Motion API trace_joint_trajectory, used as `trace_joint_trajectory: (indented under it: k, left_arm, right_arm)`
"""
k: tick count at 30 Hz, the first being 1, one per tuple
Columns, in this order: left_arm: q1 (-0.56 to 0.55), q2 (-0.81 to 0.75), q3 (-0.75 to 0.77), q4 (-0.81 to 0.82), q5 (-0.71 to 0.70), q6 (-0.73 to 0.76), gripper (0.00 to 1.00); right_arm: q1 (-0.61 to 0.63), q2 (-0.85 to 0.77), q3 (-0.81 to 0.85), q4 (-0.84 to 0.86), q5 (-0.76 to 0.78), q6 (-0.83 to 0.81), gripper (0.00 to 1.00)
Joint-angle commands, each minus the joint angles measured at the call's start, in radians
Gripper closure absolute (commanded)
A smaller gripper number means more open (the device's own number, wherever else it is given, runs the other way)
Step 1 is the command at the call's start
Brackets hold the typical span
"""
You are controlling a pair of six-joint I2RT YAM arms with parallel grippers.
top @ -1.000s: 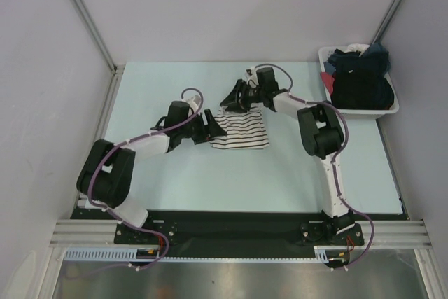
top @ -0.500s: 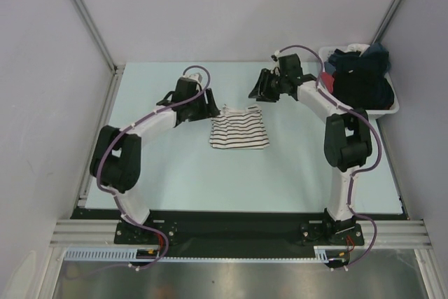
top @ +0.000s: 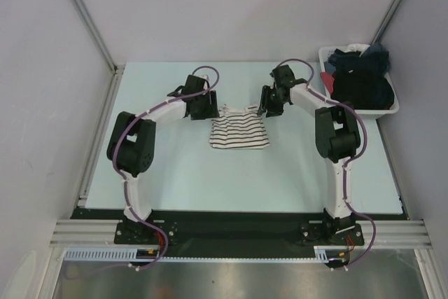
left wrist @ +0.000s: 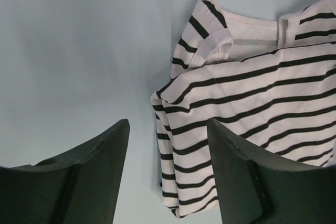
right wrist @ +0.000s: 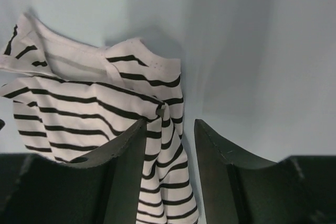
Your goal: Fold and stack the tank tops
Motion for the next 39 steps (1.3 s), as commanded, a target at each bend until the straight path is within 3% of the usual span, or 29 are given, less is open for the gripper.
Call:
trace_joint_trajectory:
  k: [1, 10, 15, 18, 23, 26, 27, 39]
  left_arm:
    - [0.002, 0.027, 0.067, -0.014, 0.0, 0.041, 0.35]
    - [0.002, 0.113, 0.165, -0.052, -0.001, 0.062, 0.48]
    - [0.002, 0.156, 0.203, -0.08, 0.0, 0.062, 0.56]
    - [0.004, 0.162, 0.205, -0.08, 0.006, 0.062, 0.66]
    - [0.002, 0.161, 0.208, -0.08, 0.011, 0.065, 0.75]
    - [0.004, 0.156, 0.216, -0.09, 0.014, 0.067, 0.98]
    - [0.004, 0.148, 0.211, -0.091, 0.014, 0.068, 1.0]
    - [0.002, -0.071, 0.116, -0.06, 0.046, 0.076, 1.0]
  right_arm:
    - [0.014, 0.028, 0.07, -0.019, 0.029, -0.022, 0.53]
    - [0.023, 0.047, 0.096, -0.005, 0.017, -0.019, 0.57]
    - [0.023, 0.056, 0.11, -0.015, -0.002, -0.025, 0.83]
    - [0.023, 0.054, 0.113, -0.018, -0.006, -0.032, 1.0]
    - [0.022, 0.044, 0.113, -0.022, -0.011, -0.033, 1.0]
    - [0.023, 0.028, 0.102, -0.022, -0.014, -0.03, 1.0]
    - [0.025, 0.021, 0.098, -0.021, -0.014, -0.03, 1.0]
    - [0.016, -0.153, -0.108, 0.087, -0.022, -0.002, 1.0]
